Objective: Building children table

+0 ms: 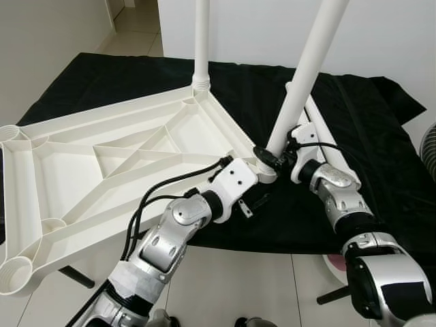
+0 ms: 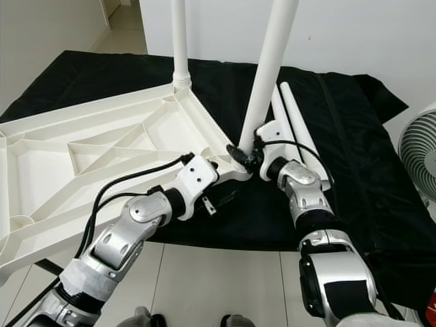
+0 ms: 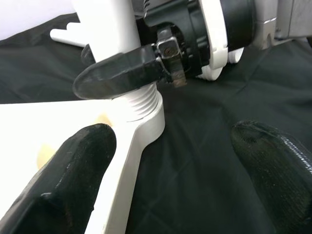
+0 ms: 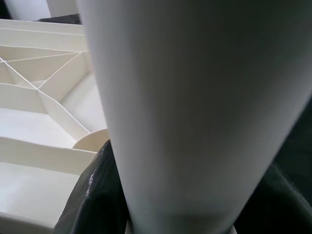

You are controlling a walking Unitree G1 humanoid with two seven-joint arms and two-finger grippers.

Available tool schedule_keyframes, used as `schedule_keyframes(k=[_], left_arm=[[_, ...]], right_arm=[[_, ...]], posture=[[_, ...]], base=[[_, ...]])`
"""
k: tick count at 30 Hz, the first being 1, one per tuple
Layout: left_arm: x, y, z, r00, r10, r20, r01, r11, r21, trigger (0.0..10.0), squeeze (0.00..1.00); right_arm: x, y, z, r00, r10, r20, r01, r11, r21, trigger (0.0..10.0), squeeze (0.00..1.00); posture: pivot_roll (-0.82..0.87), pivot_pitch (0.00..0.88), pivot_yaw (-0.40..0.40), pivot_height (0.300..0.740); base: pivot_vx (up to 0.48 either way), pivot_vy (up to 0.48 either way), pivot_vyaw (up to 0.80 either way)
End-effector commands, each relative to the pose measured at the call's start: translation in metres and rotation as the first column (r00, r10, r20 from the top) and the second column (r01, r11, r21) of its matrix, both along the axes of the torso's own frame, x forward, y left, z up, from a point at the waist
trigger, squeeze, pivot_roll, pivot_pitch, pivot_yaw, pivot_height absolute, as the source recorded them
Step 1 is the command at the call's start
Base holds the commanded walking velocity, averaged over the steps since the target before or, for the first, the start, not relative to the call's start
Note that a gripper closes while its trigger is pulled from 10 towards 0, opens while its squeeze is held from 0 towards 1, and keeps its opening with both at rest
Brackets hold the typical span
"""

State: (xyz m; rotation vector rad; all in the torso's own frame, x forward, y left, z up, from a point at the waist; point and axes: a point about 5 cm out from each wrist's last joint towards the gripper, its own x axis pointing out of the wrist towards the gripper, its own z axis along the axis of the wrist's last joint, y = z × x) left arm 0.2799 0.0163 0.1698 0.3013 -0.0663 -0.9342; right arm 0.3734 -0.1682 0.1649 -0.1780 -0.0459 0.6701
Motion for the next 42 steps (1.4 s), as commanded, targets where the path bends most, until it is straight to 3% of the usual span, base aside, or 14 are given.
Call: schedule_keyframes(k=[1,3,4,14,20,24,27,31,32,33,35,42], left_arm=[[0.0,-0.003,-0.005,1.0,0.001,-0.007,-0.001,1.0,0.015,10.0,0.0],[0.0,-0.003,-0.005,1.0,0.002,-0.008,-0.002,1.0,0.011,10.0,0.0],[0.001,-0.004,-0.005,1.0,0.002,-0.008,-0.002,1.0,0.01,10.0,0.0],[0.002,-0.006,-0.006,1.0,0.002,-0.008,-0.002,1.0,-0.001,10.0,0.0],[0.004,-0.003,-0.005,1.0,0.006,-0.006,-0.006,1.0,-0.002,10.0,0.0],[0.005,-0.002,-0.006,1.0,0.009,-0.005,-0.009,1.0,-0.003,10.0,0.0],[0.004,-0.002,-0.006,1.0,0.009,-0.006,-0.009,1.0,-0.003,10.0,0.0],[0.004,-0.002,-0.007,1.0,0.006,-0.007,-0.006,1.0,-0.002,10.0,0.0],[0.004,-0.002,-0.008,1.0,0.006,-0.007,-0.006,1.0,-0.002,10.0,0.0],[0.004,-0.002,-0.008,1.0,0.006,-0.007,-0.006,1.0,-0.002,10.0,0.0],[0.004,-0.002,-0.008,1.0,0.008,-0.007,-0.008,1.0,-0.002,10.0,0.0],[0.004,0.0,-0.009,1.0,0.015,-0.009,-0.015,1.0,-0.002,10.0,0.0]], right_arm=[[-0.003,0.0,-0.013,0.998,-0.004,-0.057,0.004,1.0,0.006,0.0,0.0],[-0.003,0.001,-0.014,0.998,-0.024,-0.055,0.025,0.999,0.02,0.0,0.0],[-0.003,0.002,-0.015,0.998,-0.039,-0.055,0.041,0.999,0.028,10.0,0.0],[-0.006,0.009,-0.023,0.981,-0.186,-0.061,0.193,0.973,0.126,10.0,0.0],[-0.01,0.013,-0.029,0.925,-0.365,-0.103,0.378,0.903,0.201,10.0,0.0],[-0.015,0.025,-0.028,0.843,-0.525,-0.115,0.537,0.812,0.229,10.0,0.0],[-0.017,0.028,-0.027,0.824,-0.555,-0.111,0.565,0.792,0.23,10.0,0.0],[-0.025,0.046,-0.026,0.793,-0.6,-0.107,0.606,0.757,0.244,10.0,0.0],[-0.028,0.049,-0.025,0.759,-0.643,-0.098,0.646,0.725,0.239,10.0,0.0],[-0.028,0.049,-0.025,0.759,-0.643,-0.098,0.646,0.725,0.239,10.0,0.0],[-0.032,0.052,-0.025,0.722,-0.683,-0.109,0.686,0.689,0.233,10.0,0.0],[-0.037,0.061,-0.024,0.702,-0.698,-0.143,0.708,0.659,0.253,10.0,0.0]], posture=[[-0.1,0.074,0.005,0.74],[-0.1,0.075,-0.003,0.74],[-0.1,0.075,-0.003,0.74],[-0.11,0.068,-0.01,0.74],[-0.12,0.063,-0.004,0.74],[-0.12,0.056,-0.002,0.74],[-0.13,0.053,-0.001,0.74],[-0.13,0.047,-0.001,0.74],[-0.13,0.043,-0.003,0.74],[-0.13,0.043,-0.003,0.74],[-0.13,0.043,-0.003,0.74],[-0.12,0.032,-0.004,0.74]], base=[[0.0,0.0,0.0],[0.0,0.0,0.0],[0.0,0.0,0.0],[0.0,0.0,0.0],[0.0,0.0,0.0],[0.0,0.0,0.0],[0.0,0.0,0.0],[0.0,0.0,0.0],[0.0,0.0,0.0],[0.0,0.0,0.0],[0.0,0.0,0.0],[0.0,0.0,0.0]])
